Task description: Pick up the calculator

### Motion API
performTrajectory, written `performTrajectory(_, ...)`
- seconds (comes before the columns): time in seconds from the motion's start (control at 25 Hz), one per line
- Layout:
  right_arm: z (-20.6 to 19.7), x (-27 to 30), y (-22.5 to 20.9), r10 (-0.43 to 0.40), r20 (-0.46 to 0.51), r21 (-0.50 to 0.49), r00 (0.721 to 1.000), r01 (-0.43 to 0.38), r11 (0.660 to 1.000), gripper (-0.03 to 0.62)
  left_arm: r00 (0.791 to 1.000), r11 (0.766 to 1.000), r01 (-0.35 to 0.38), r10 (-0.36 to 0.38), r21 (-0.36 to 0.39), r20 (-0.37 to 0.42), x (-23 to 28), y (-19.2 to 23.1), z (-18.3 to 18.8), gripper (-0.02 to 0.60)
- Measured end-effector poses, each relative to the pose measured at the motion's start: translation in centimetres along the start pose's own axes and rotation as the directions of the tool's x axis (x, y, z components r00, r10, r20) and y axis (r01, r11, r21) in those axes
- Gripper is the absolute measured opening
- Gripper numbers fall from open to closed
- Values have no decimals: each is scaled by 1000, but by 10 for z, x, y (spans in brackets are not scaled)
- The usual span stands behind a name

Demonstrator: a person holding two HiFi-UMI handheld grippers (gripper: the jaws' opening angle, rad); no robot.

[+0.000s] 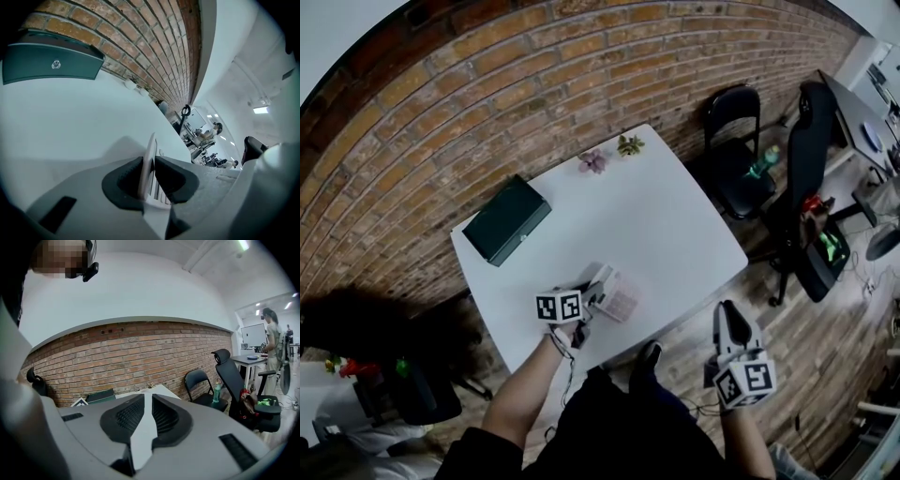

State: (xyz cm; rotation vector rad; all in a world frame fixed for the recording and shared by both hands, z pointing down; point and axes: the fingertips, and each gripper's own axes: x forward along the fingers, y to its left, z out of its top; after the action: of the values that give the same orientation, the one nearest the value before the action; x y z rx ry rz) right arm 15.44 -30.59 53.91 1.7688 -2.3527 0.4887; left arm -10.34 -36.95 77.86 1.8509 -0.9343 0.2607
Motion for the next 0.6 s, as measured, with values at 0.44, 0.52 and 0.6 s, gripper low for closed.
performTrajectory(0.44, 8, -1, 5, 36, 10, -13, 999, -36, 999, 43, 995, 997, 74, -72, -37, 63, -22, -31, 6, 48)
performTrajectory(0.52, 9, -3, 6, 41, 13, -15, 999, -41, 999, 43, 993, 995, 92, -89, -34, 81, -29, -39, 8, 48)
performTrajectory(0.6, 12, -4, 6, 48, 18, -18, 999, -47, 999, 41, 988, 993, 115, -111, -32, 106, -39, -50, 13, 48)
